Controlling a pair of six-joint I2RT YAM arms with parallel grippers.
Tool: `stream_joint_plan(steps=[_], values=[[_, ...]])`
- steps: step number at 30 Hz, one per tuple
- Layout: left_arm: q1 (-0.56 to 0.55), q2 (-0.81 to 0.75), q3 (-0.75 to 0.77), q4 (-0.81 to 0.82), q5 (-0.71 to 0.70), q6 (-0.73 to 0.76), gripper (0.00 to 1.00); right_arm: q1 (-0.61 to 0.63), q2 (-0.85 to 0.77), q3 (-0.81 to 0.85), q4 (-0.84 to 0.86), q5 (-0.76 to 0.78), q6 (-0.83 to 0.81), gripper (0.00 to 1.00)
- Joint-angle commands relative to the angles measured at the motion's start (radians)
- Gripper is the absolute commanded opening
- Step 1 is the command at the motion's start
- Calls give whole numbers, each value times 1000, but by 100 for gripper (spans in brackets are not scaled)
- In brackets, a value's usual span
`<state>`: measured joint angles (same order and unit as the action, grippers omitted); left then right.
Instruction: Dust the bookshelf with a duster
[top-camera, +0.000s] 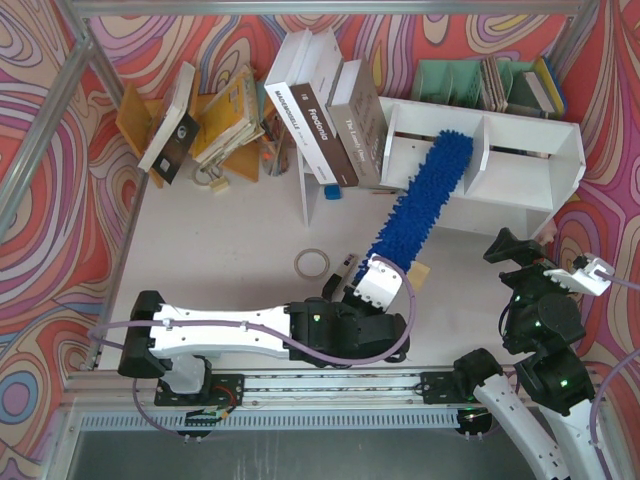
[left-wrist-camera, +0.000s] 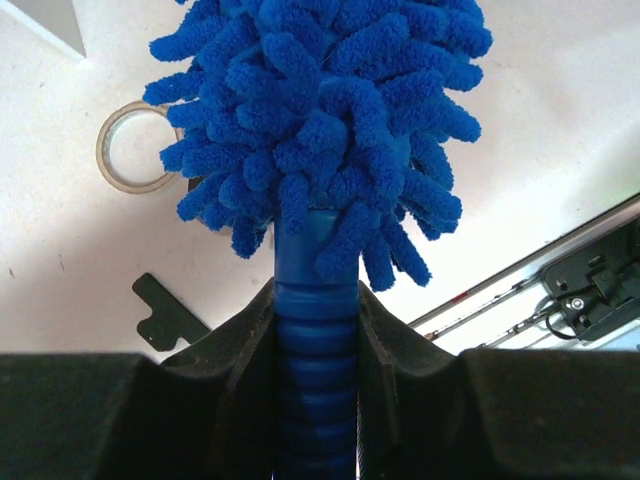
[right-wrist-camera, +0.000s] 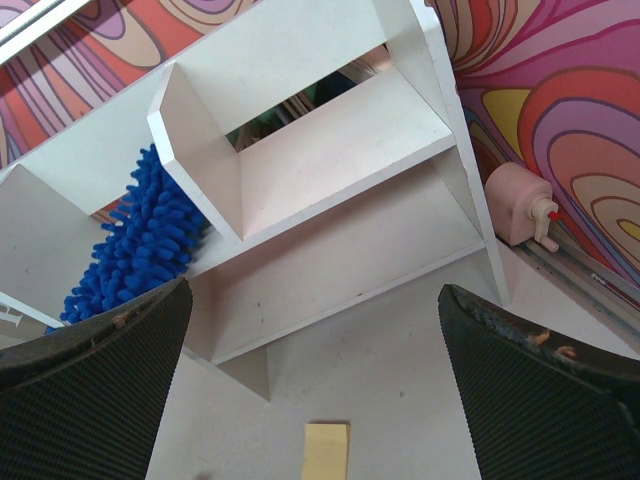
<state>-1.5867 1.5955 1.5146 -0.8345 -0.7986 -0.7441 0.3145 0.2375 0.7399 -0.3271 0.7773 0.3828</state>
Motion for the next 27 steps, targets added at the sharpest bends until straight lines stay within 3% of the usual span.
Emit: stream_joint_plan(steps=[1,7,14,27], values=[[-30,0,47,72,-57,75,0,0,-3,21,-4,8,5,99],[-86,-31,48,114,-220,124,0,-1,-17,29,-16,8,17,99],[-122,-62,32,216,-268,194,0,0,-12,60,-53,9,52,99],[-126,96,200,228,-85,225,0,0,178,358,-235,2,172,99]])
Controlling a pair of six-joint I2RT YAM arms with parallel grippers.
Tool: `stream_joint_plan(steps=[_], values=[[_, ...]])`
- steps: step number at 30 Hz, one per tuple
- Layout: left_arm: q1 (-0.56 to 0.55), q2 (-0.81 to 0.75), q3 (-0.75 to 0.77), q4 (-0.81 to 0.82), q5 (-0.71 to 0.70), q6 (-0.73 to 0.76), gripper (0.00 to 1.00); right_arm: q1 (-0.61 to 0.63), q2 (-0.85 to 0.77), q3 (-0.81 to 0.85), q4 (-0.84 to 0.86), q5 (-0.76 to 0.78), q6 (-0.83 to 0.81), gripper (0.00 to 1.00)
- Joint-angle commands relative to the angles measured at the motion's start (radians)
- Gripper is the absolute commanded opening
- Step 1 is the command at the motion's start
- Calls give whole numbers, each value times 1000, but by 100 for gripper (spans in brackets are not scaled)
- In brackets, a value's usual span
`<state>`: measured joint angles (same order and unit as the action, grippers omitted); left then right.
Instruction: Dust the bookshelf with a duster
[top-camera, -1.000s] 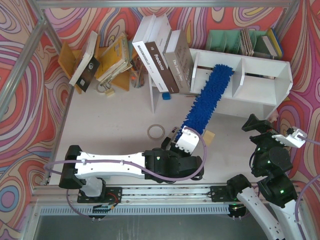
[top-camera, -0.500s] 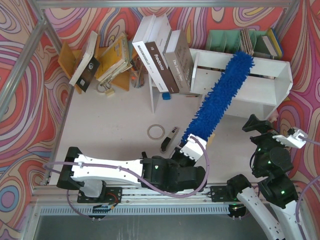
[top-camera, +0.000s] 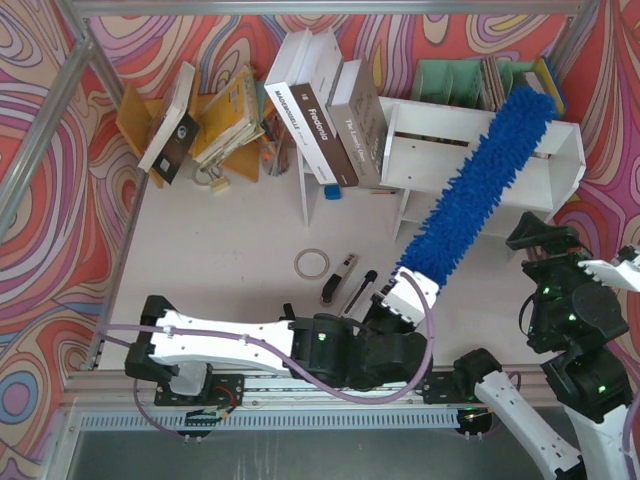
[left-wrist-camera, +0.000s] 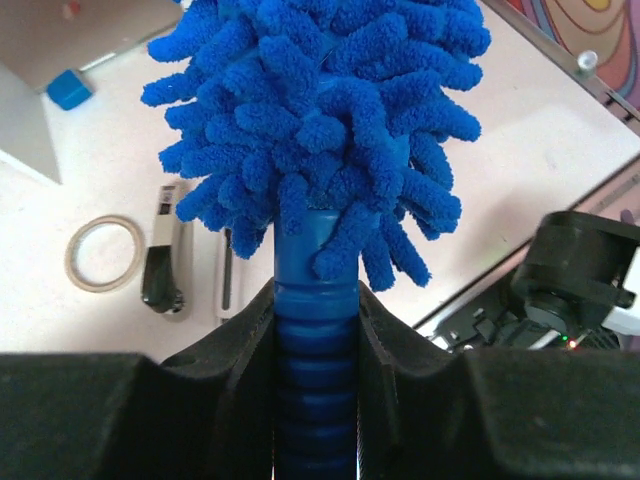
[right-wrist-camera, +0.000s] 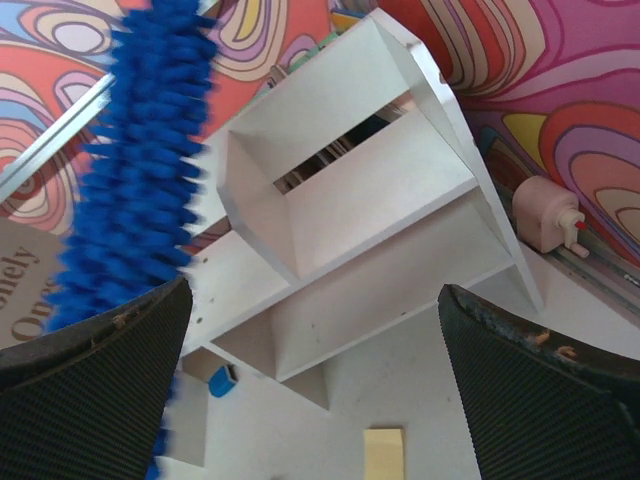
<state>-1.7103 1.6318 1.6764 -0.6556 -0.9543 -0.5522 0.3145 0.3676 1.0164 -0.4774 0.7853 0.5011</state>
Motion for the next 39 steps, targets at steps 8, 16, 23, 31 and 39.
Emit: stream_joint_plan(steps=[8,16,23,31,39], values=[[38,176,153,-7,199,17,0,0,92,194,-140,-26,61,99],[96,233,197,-79,289,-13,0,0,107,227,-172,-24,66,99],[118,266,251,-216,256,-81,0,0,118,232,-192,-24,80,99],[117,338,381,-238,273,-23,0,0,127,219,-184,-31,81,99],[127,472,565,-284,342,30,0,-1,126,261,-177,-16,45,99]])
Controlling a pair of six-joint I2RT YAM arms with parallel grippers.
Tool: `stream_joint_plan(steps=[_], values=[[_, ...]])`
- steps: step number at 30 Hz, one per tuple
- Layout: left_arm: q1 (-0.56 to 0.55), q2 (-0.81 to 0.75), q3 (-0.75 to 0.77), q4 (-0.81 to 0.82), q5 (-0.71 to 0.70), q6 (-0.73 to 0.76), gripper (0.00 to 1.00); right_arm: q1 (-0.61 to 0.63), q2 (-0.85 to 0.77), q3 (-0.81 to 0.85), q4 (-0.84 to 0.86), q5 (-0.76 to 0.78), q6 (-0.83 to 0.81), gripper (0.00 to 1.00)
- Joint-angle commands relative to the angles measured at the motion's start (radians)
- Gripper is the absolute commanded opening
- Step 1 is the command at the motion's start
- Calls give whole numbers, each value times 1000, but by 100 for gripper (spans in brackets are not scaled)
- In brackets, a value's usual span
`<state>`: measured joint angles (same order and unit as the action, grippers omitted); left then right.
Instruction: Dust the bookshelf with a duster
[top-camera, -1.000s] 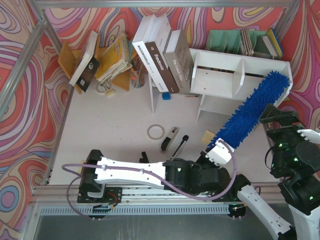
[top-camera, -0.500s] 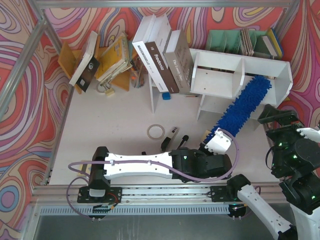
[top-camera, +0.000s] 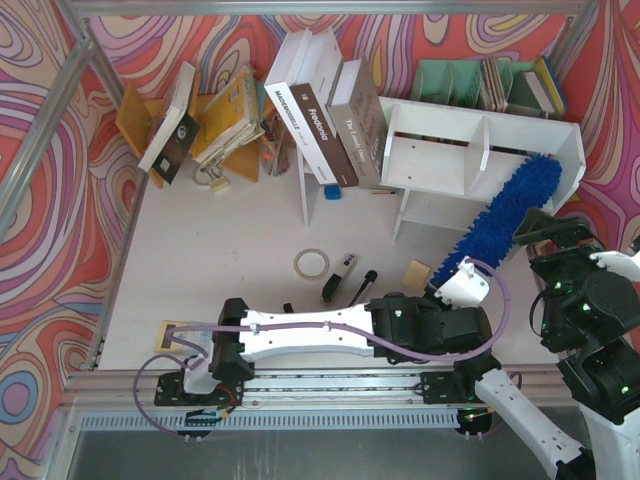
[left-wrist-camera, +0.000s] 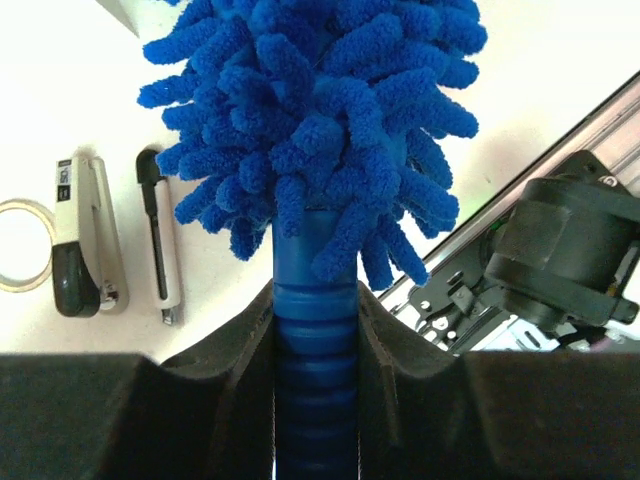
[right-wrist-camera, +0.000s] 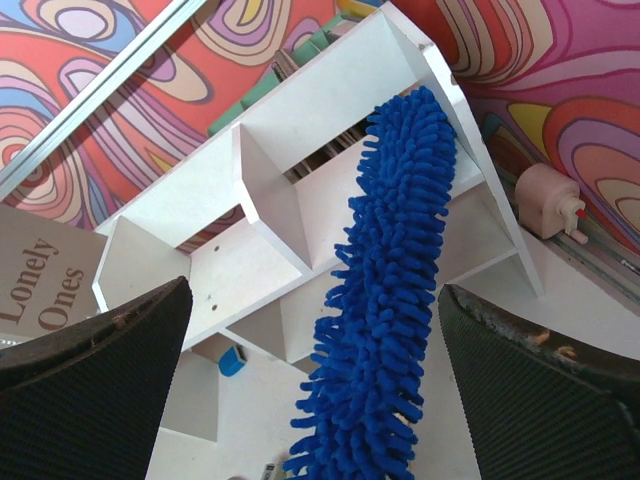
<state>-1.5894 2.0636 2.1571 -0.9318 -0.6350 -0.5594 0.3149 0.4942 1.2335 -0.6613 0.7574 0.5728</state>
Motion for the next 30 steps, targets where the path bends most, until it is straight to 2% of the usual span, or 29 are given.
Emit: stream_joint_plan(steps=[1,6,13,22,30], values=[[6,49,100,-14,31,42,0,-1,-2,48,8,15,-32,99],[4,57,111,-51,64,42,0,-2,-7,49,12,31,-41,99],[-64,-57,-44,86,34,109,0,0,-11,20,22,38,-37,98],[-83,-161,-169,67,24,35,0,0,-12,10,15,41,-20,99],[-64,-143,-149,56,-1,28,0,-1,-14,2,5,37,2,99]])
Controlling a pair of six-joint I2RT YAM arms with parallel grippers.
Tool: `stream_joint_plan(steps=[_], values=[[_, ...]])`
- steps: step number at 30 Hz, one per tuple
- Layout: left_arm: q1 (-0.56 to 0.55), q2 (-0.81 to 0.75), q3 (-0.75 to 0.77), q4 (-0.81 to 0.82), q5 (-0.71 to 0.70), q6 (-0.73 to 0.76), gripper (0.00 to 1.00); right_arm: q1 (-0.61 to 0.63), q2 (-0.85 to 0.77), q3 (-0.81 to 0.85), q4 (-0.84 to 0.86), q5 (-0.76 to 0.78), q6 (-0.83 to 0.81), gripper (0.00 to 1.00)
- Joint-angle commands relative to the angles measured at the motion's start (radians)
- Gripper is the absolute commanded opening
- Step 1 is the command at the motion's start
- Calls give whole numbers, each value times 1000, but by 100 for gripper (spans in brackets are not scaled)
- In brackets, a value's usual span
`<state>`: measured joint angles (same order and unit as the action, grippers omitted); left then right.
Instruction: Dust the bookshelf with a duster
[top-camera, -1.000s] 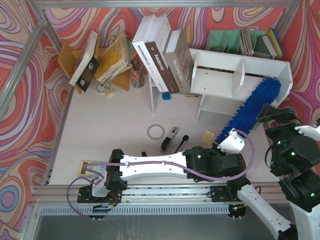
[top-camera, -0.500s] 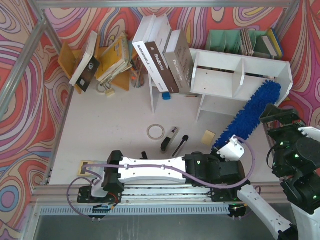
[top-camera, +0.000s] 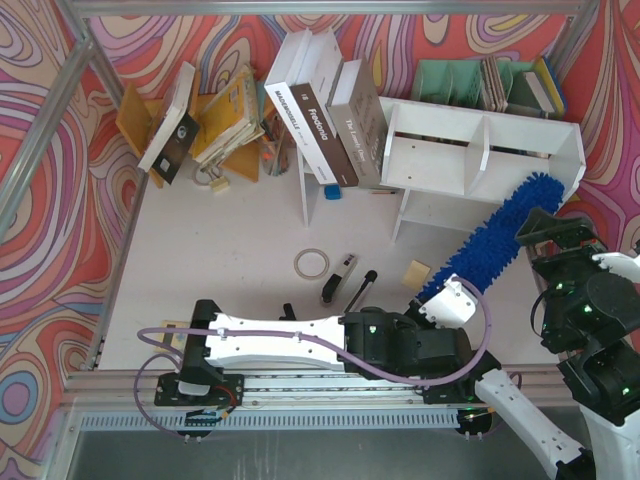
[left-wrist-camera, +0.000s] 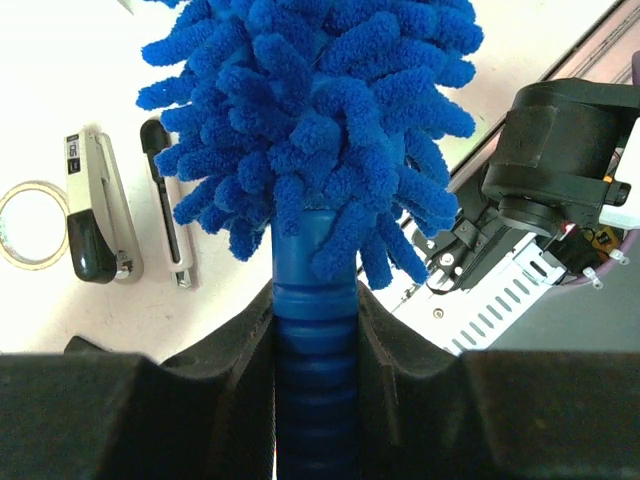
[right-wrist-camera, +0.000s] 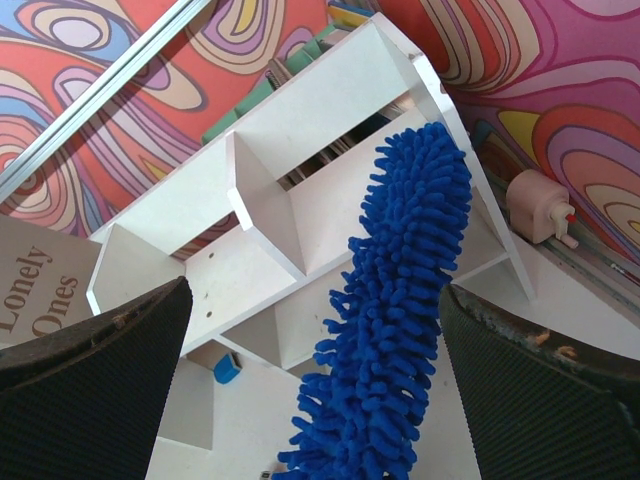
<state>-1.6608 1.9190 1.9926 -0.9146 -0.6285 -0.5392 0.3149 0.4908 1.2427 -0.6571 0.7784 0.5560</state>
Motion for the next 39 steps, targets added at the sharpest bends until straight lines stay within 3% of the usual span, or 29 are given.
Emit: stream_joint_plan(steps=[1,9,28,39], values=[[17,8,22,42,-4,6,0,-1,-11,-6,-1,17,20,99],[90,67,85,96,8,35,0,-1,-18,-1,-12,25,22,99],[110,37,166,212,-58,176,0,-1,-27,-29,-24,27,42,99],[104,-19,-68,186,6,57,0,-1,-41,-44,-23,44,30,99]])
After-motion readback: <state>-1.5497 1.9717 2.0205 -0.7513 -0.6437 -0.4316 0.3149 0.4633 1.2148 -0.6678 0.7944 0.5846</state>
